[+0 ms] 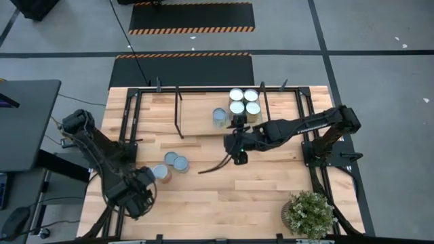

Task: Pick and place cans onto a shelf
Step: Put the canned corn on the shelf

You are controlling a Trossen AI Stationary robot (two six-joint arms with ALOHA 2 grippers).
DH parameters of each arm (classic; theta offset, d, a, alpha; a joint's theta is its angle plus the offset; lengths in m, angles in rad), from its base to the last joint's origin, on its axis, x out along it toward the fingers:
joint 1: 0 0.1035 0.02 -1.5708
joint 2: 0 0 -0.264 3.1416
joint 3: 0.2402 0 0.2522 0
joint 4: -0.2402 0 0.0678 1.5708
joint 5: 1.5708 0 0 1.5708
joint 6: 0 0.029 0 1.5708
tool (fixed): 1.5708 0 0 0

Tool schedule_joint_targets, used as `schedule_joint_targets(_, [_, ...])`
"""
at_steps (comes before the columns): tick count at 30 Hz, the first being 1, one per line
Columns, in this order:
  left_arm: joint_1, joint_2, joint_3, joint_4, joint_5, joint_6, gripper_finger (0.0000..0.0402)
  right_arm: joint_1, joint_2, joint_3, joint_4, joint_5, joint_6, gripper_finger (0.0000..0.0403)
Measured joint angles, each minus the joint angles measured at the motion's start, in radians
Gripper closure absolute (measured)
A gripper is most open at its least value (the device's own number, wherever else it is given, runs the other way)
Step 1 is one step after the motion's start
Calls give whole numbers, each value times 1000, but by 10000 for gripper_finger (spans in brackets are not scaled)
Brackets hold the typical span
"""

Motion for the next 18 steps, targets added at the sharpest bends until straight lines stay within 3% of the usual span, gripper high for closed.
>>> schedule_joint_targets(5, [-31, -59, -149, 99, -5, -64, 162, 37, -6, -13, -16, 1, 36, 21])
schedule_joint_targets(9, [-16, -67, -241, 209, -18, -52, 161, 48, -6, -13, -11, 0, 40, 21])
schedule_joint_targets(14, [16, -65, -284, 341, -32, 38, 103, 46, -7, -13, 3, 0, 47, 21])
schedule_joint_targets(18, [38, -66, -285, 344, -90, 89, 45, 44, -7, -13, 23, -2, 49, 21])
